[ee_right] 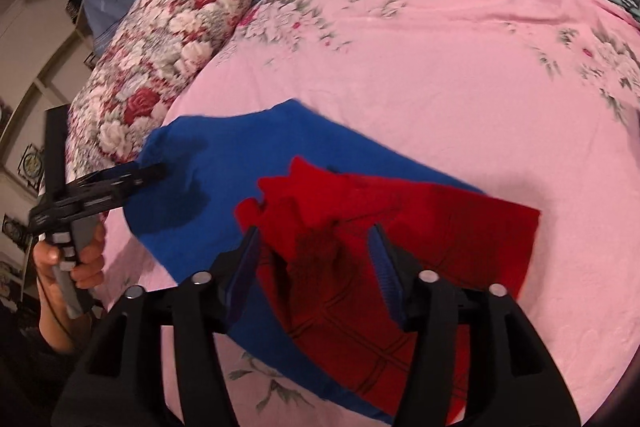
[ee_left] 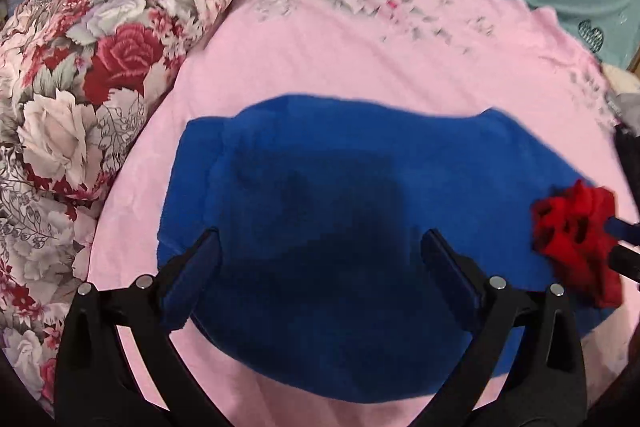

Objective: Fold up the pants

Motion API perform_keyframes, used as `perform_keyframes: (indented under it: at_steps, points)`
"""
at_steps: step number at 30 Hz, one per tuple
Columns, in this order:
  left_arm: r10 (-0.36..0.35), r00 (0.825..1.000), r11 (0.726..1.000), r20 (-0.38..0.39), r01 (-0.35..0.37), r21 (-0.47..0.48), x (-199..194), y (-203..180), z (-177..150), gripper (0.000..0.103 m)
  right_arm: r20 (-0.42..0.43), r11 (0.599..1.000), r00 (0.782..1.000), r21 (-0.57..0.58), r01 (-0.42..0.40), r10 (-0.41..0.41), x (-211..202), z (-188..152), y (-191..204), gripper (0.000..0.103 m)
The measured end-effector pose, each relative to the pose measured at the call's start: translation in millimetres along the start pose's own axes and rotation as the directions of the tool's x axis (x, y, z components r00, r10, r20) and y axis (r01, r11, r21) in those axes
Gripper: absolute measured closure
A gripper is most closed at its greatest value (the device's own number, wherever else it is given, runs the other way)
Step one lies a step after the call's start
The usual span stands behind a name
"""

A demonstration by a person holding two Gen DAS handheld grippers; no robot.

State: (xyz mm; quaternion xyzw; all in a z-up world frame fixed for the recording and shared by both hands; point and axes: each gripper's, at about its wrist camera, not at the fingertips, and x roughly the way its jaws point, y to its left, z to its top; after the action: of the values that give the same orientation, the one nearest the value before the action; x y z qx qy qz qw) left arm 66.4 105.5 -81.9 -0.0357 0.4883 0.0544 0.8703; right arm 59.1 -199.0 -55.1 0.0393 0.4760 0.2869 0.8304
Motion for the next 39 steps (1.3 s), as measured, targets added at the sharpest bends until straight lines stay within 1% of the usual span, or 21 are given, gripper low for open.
perform_keyframes:
  at_steps: [3,5,7,8,9,10,11,13,16,18,20,22,23,25,27,29,31,32,34,36,39]
  points:
    - [0.051,0.999,0.997,0.014,-0.052,0.063,1,-11,-3,0.002,-0.025,0.995,0.999,-0.097,0.028,-0.030,15,-2,20,0.034]
    - [0.051,0.999,0.997,0.008,-0.052,0.055,1,-10,-2,0.002,-0.050,0.988,0.996,-0.145,0.061,-0.069,28,-3,31,0.034]
    - [0.032,0.999,0.999,0.005,-0.032,0.028,-3,-6,0,0.002,-0.066,0.980,0.989,-0.156,0.123,-0.135,38,-1,34,0.034]
    - [0.024,1.000,1.000,0.007,-0.024,0.020,-5,-5,0,0.002,-0.073,0.981,0.987,-0.143,0.131,-0.143,41,0,32,0.038]
    - [0.018,1.000,1.000,0.011,-0.018,0.017,-7,-4,1,0.002,-0.078,0.983,0.987,-0.130,0.133,-0.144,43,1,31,0.055]
    - [0.017,1.000,1.000,0.015,-0.017,0.018,-10,-4,0,0.002,-0.080,0.986,0.988,-0.115,0.124,-0.134,43,2,28,0.059]
    - [0.015,1.000,1.000,0.017,-0.016,0.018,-12,-4,0,0.002,-0.074,0.988,0.990,-0.107,0.112,-0.121,39,3,27,0.072]
    - [0.008,1.000,1.000,0.015,-0.008,0.013,-13,-3,0,0.002,-0.042,0.988,0.992,-0.108,0.111,-0.116,26,7,30,0.076]
    - [-0.014,1.000,1.000,0.017,0.014,-0.015,-15,1,3,0.002,0.009,0.989,0.997,-0.131,0.072,-0.071,10,14,40,0.076]
    - [-0.016,1.000,1.000,0.019,0.016,-0.020,-17,1,4,0.002,0.001,0.989,1.000,-0.144,0.021,-0.021,14,16,49,0.076]
    - [-0.017,1.000,1.000,0.025,0.017,-0.016,-19,-1,4,0.002,-0.018,0.986,1.000,-0.164,0.011,-0.015,28,16,57,0.075]
    - [-0.020,0.999,1.000,0.031,0.020,-0.004,-22,-3,4,0.002,-0.082,0.986,0.996,-0.164,0.022,-0.036,51,14,60,0.064]
    - [-0.020,0.999,1.000,0.034,0.020,0.000,-23,-4,4,0.002,-0.132,0.987,0.990,-0.157,0.022,-0.044,62,11,59,0.046]
    - [-0.016,0.999,1.000,0.041,0.016,-0.005,-26,-2,6,0.002,-0.146,0.991,0.989,-0.130,0.011,-0.030,63,11,54,0.044]
    - [-0.029,0.998,0.999,0.053,0.029,-0.014,-31,-2,9,0.002,-0.117,0.995,0.993,-0.085,-0.046,0.035,44,14,43,0.044]
    - [-0.060,0.995,0.998,0.077,0.059,0.004,-39,-8,13,0.002,-0.046,0.996,0.995,-0.022,-0.086,0.085,15,18,21,0.044]
    - [-0.094,0.991,0.995,0.100,0.089,0.051,-46,-22,15,0.002,0.039,0.998,0.998,0.038,-0.055,0.054,-12,19,-4,0.044]
    - [-0.108,0.989,0.992,0.105,0.101,0.071,-47,-30,16,0.002,0.066,0.998,0.998,0.068,-0.008,0.003,-23,17,-18,0.044]
    - [-0.153,0.984,0.984,0.096,0.143,0.103,-46,-47,18,0.002,0.065,0.993,0.997,0.114,0.041,-0.049,-31,10,-41,0.050]
    - [-0.202,0.977,0.974,0.065,0.194,0.121,-41,-65,19,0.002,0.042,0.987,0.997,0.149,0.053,-0.060,-27,4,-57,0.076]
    - [-0.294,0.955,0.944,0.032,0.285,0.164,-33,-94,22,0.002,0.039,0.982,0.992,0.151,0.117,-0.124,-14,1,-68,0.085]
